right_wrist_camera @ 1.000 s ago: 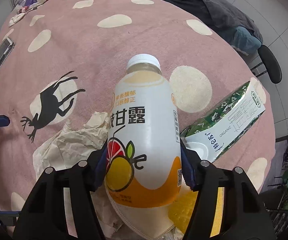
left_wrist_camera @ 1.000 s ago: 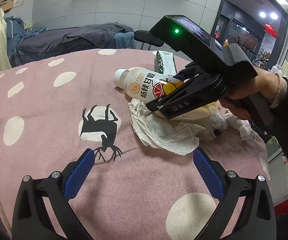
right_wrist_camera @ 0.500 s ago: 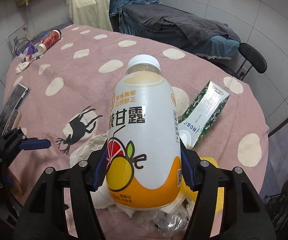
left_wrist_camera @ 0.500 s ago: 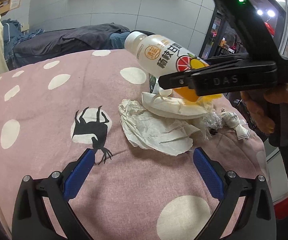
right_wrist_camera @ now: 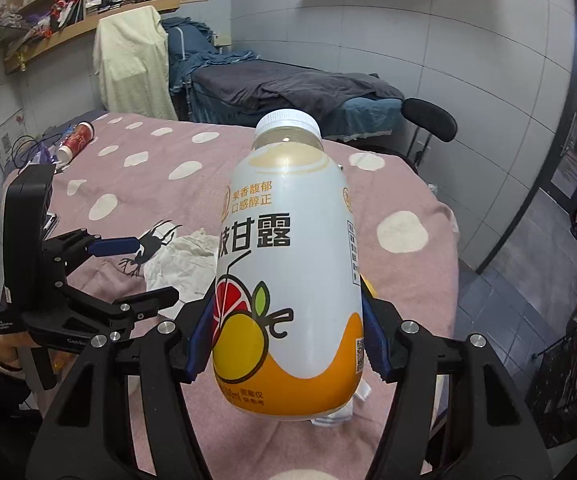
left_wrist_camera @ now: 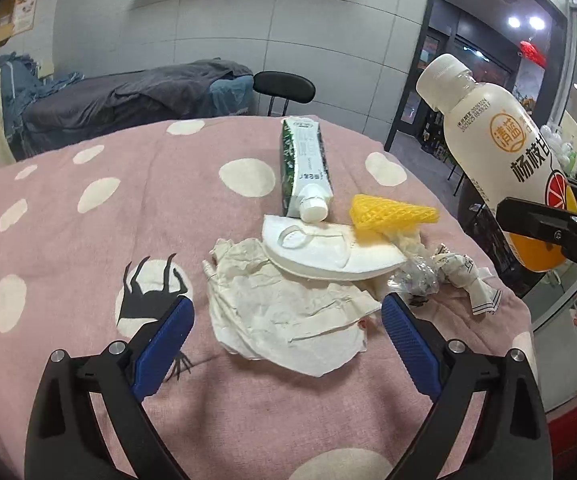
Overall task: Collect trash
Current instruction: 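Lift the juice bottle off the table with the right tool, then grasp the white candy wrapper with the left tool while the right tool holds the bottle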
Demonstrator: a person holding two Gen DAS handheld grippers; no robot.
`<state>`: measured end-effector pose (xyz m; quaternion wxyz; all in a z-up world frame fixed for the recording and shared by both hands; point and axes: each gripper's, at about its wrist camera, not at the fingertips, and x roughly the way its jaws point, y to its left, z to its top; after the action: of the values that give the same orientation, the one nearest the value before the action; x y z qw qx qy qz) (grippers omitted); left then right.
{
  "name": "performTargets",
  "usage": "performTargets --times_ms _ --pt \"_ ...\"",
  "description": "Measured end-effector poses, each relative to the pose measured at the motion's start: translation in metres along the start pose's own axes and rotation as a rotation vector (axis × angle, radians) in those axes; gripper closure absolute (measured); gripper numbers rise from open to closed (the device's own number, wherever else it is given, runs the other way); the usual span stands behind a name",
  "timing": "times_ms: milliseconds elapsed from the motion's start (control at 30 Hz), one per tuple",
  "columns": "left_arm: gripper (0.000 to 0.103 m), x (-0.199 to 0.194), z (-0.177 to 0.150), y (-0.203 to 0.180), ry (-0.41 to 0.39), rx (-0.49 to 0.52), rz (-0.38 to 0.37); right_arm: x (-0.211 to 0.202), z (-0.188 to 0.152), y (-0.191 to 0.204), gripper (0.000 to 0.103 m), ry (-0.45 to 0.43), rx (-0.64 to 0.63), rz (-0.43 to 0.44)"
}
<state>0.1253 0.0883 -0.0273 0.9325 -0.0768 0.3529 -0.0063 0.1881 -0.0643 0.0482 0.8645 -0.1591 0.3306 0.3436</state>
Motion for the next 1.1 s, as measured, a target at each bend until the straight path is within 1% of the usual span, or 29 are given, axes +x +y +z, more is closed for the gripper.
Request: performTargets --times_ms 133,233,300,400,467,567,633,667,733,867,900,933,967,1000,1100 --pt "0.011 0.004 0.005 -0.024 0.006 0.068 -0.03 -0.018 -0.023 -0.015 0.042 -0.015 0.056 -0.029" --pt "0.014 0.008 0.006 -0.043 0.015 0.116 -0.063 -0.03 -0.041 -0.029 0.041 -0.023 0.106 -0.063" --pt "0.019 0.011 0.005 -0.059 0.031 0.139 -0.114 -0.037 -0.053 -0.04 0.041 -0.022 0.144 -0.092" --pt "0.023 0.015 0.004 -0.08 0.057 0.143 -0.214 -0.046 -0.07 -0.053 0.041 -0.022 0.189 -0.126" --pt "0.024 0.019 0.003 -0.098 0.064 0.168 -0.253 -0.053 -0.081 -0.06 0.041 -0.023 0.209 -0.167" --pt "0.026 0.027 -0.001 -0.123 0.083 0.21 -0.286 -0.064 -0.096 -0.069 0.041 -0.033 0.255 -0.191" --pt "0.029 0.038 0.0 -0.135 0.121 0.201 -0.309 -0.069 -0.104 -0.074 0.041 -0.039 0.279 -0.217" --pt "0.03 0.045 0.001 -0.139 0.143 0.194 -0.31 -0.071 -0.109 -0.077 0.041 -0.039 0.295 -0.235" --pt "0.034 0.057 0.003 -0.148 0.175 0.198 -0.281 -0.076 -0.119 -0.082 0.041 -0.04 0.327 -0.251" --pt "0.055 0.073 0.004 -0.158 0.212 0.2 -0.248 -0.08 -0.135 -0.087 0.041 -0.037 0.37 -0.264" --pt "0.063 0.073 0.004 -0.158 0.208 0.192 -0.243 -0.081 -0.14 -0.088 0.041 -0.035 0.375 -0.269" --pt "0.067 0.072 0.005 -0.157 0.201 0.188 -0.239 -0.082 -0.144 -0.089 0.041 -0.035 0.383 -0.269" --pt "0.075 0.07 0.005 -0.157 0.194 0.184 -0.24 -0.082 -0.146 -0.088 0.041 -0.036 0.39 -0.269" --pt "0.079 0.068 0.004 -0.156 0.188 0.179 -0.242 -0.083 -0.149 -0.089 0.041 -0.038 0.397 -0.27" --pt "0.082 0.063 0.003 -0.152 0.172 0.157 -0.25 -0.083 -0.159 -0.092 0.041 -0.042 0.418 -0.288"
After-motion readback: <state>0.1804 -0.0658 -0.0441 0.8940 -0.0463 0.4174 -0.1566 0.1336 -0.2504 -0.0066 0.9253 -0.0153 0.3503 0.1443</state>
